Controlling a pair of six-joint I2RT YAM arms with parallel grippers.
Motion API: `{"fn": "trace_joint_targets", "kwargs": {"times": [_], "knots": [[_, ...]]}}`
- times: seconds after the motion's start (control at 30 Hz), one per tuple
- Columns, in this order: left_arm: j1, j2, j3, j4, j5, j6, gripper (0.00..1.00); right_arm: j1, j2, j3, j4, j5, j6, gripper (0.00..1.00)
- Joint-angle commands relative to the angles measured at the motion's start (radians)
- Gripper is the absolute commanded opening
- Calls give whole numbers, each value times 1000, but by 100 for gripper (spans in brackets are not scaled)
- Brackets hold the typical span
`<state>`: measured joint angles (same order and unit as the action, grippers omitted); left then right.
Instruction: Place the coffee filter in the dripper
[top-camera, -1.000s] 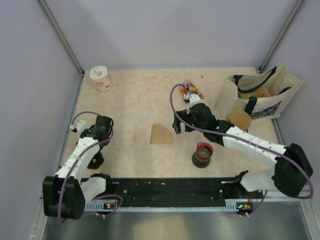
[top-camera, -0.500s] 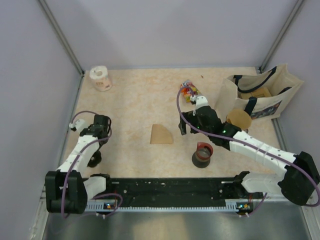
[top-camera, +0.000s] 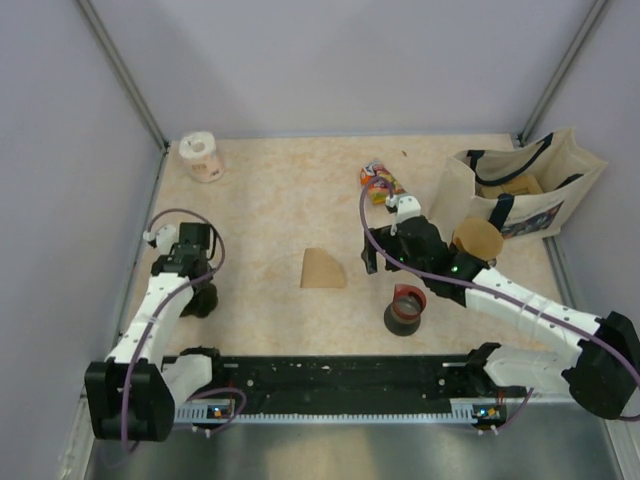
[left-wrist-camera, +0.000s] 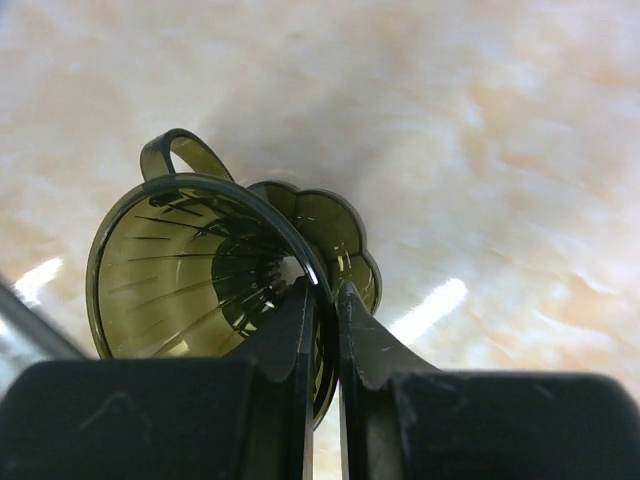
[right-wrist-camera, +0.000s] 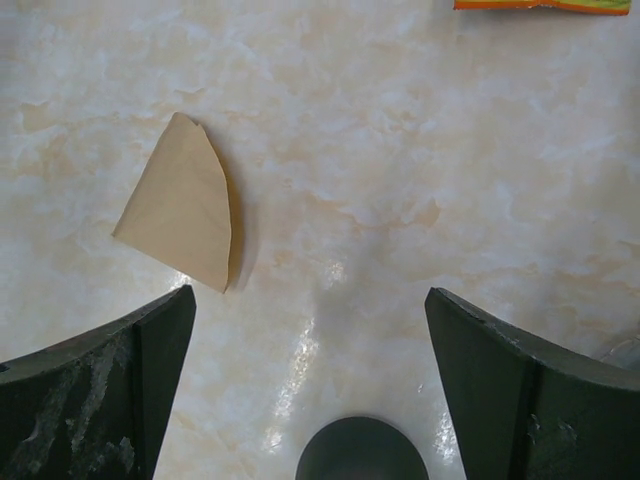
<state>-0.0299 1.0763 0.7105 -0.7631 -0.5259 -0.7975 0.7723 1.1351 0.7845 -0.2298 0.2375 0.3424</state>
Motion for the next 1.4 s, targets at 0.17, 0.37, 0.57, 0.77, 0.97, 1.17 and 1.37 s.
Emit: {"fn": "trace_joint_targets", "kwargs": {"times": [0.17,0.37,0.57,0.77,0.97,1.17,1.37], "knots": [[-184,-78,122,399,714,342,0,10,-90,1,73,-90,-71,99],[-363,-64,211,521,840,599,0,4,-155,27,43,-118,-65,99],[-380,-53,242,538,1318,933,0,-8,-231,61,40,-355,-140,98],[-427,-38,326,296,1610,1412,0,-7,-278,117,-46,-647,-327,97],[-476,-30,376,136,1653,1664,0,-7,-281,168,-72,-770,-387,96],[-533,-38,391,97,1609,1756,0,-7,-204,277,-138,-777,-315,90],[-577,19,451,38,1564,1779,0,-7,-114,337,-198,-828,-301,78]]}}
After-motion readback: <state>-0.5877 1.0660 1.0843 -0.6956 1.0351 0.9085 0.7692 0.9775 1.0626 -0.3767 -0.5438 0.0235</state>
